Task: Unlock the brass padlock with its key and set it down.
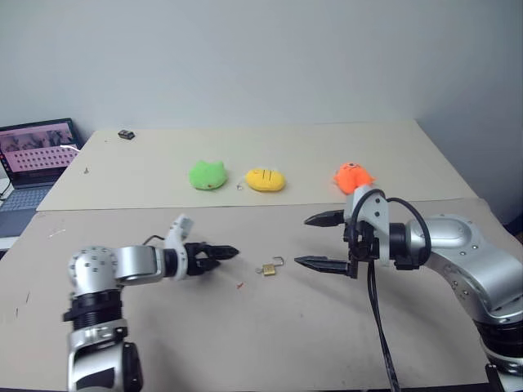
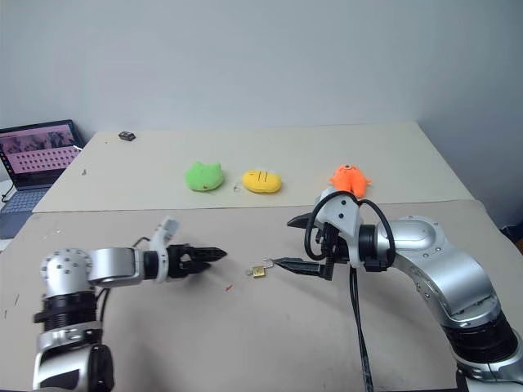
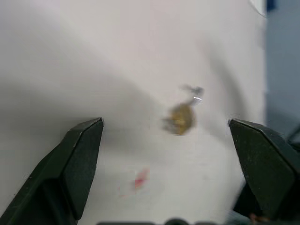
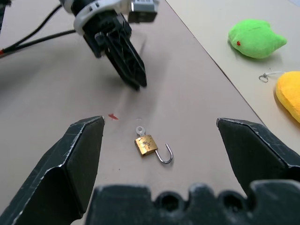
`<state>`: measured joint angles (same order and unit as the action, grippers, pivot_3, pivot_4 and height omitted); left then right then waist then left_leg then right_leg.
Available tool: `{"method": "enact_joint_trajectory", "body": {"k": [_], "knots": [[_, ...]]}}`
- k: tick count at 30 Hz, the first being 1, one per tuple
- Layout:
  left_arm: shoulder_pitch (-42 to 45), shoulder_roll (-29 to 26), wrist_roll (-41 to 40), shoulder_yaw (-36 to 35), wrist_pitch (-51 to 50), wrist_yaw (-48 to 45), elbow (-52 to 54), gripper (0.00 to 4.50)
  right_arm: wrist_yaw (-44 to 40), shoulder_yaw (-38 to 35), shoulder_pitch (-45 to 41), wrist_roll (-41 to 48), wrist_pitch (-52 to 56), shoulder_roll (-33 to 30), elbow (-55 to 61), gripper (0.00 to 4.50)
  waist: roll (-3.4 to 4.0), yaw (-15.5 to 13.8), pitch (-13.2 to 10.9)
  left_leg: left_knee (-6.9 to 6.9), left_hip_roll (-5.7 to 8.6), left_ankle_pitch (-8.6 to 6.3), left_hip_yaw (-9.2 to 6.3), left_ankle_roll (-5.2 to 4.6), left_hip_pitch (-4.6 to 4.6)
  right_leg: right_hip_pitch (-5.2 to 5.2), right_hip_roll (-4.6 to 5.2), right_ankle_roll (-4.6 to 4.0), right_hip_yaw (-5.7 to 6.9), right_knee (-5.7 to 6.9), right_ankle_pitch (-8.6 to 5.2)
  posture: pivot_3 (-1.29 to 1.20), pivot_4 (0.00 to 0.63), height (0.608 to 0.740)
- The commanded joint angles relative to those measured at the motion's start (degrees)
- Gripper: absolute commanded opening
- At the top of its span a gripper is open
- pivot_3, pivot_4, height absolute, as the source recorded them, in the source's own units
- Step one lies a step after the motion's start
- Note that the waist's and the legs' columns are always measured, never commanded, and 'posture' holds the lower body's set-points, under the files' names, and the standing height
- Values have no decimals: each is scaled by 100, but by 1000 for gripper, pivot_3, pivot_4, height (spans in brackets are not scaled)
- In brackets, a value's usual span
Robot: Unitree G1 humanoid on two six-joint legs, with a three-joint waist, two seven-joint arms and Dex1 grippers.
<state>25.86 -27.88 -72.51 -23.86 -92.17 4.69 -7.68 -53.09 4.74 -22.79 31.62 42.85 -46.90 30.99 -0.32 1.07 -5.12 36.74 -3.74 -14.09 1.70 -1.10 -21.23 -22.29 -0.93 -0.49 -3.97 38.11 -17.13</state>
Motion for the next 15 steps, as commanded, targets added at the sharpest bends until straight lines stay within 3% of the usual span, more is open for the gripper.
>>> {"method": "enact_joint_trajectory", "body": {"k": [1,4,6,11,15], "knots": [[-124,-731,292,381,651,-1519,1029,4420,-148,20,-194,-5,-182,31,-64,4500,10,-28,-8,0,1,0,0,1,0,-6,0,-1,0,-1,0,0,150,650],[-870,-1858,1390,1108,2399,-3629,2260,4420,-179,-81,-139,88,-164,91,-245,4500,9,-40,-12,-7,-1,7,1,33,-23,-28,5,-13,1,-5,3,0,150,650],[-1344,-2201,1953,1186,3431,-4464,2685,4420,-169,-194,-7,134,-144,107,-359,4500,25,-50,-6,-10,8,1,9,72,-20,-27,31,-58,2,-6,20,0,150,650],[-1936,-2331,2588,1165,4538,-5167,3097,4420,-101,-437,362,175,-134,97,-539,4500,35,-165,-1,9,17,-43,23,57,-49,-20,51,-69,-1,-14,9,0,150,650],[-2132,-2458,3737,1618,5765,-5529,3178,4420,-29,-551,549,158,-122,56,-547,4500,28,-188,-6,14,27,-53,22,38,-71,-23,49,-55,-2,-45,1,0,150,650]]}}
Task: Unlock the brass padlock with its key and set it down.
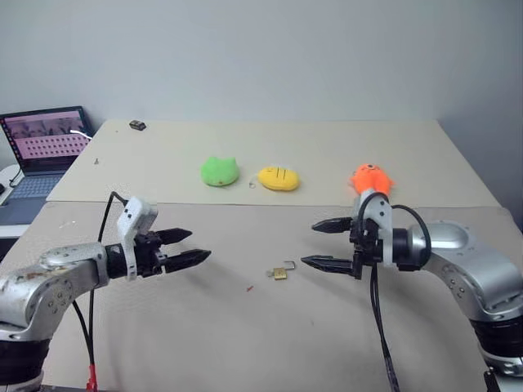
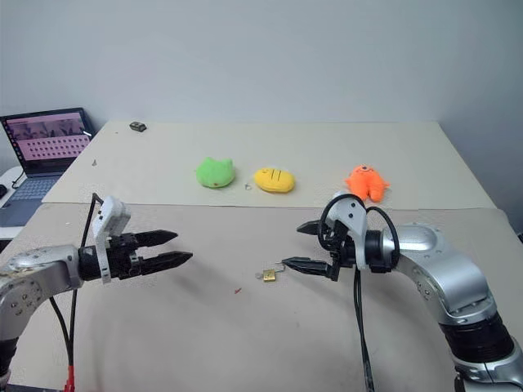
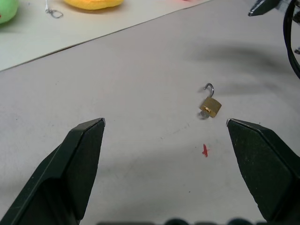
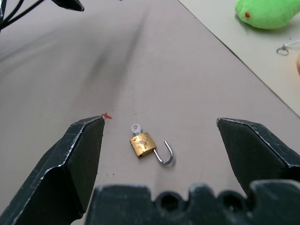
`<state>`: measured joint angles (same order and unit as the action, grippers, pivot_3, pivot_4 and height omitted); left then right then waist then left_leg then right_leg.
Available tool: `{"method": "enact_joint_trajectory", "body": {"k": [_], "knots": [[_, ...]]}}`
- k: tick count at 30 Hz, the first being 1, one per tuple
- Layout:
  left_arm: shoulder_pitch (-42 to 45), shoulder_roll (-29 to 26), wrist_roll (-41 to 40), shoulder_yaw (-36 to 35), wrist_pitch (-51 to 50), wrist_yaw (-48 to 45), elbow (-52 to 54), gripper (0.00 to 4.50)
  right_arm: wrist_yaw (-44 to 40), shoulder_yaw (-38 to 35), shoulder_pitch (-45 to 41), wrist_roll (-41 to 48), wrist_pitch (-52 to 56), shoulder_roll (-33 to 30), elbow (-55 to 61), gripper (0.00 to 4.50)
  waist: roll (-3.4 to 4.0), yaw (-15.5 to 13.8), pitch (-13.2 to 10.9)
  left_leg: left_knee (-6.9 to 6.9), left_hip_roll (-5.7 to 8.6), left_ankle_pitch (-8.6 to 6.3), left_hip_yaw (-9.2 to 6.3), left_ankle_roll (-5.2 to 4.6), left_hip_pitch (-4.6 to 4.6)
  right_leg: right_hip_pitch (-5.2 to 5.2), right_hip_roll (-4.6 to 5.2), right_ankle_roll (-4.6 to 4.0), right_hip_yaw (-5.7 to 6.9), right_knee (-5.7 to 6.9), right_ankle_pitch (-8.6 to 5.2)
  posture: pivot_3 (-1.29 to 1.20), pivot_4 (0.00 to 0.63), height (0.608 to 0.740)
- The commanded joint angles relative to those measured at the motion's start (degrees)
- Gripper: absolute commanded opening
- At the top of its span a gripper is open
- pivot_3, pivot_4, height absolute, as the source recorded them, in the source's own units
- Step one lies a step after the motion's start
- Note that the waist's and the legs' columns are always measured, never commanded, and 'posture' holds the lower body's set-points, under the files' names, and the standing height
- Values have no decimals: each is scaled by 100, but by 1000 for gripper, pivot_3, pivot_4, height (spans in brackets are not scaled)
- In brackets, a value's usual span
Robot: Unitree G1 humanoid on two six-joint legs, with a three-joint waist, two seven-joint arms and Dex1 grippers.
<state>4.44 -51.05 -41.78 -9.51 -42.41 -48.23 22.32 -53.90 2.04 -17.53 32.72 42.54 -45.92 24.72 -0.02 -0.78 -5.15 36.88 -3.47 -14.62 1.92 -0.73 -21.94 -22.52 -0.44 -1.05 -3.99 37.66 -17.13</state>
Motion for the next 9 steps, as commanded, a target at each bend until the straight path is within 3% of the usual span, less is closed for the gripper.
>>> {"method": "enact_joint_trajectory", "body": {"k": [1,9], "knots": [[77,-102,814,258,936,-225,123,4420,89,-319,44,51,-72,-41,85,4500,-8,0,-6,-1,0,0,0,-1,-2,1,-3,3,0,-1,-2,0,150,650],[699,390,1373,740,1291,-108,-210,4420,200,-403,25,46,54,-167,109,4500,-22,29,-20,-2,-17,29,0,-50,4,8,-21,36,0,28,-20,0,150,650]]}}
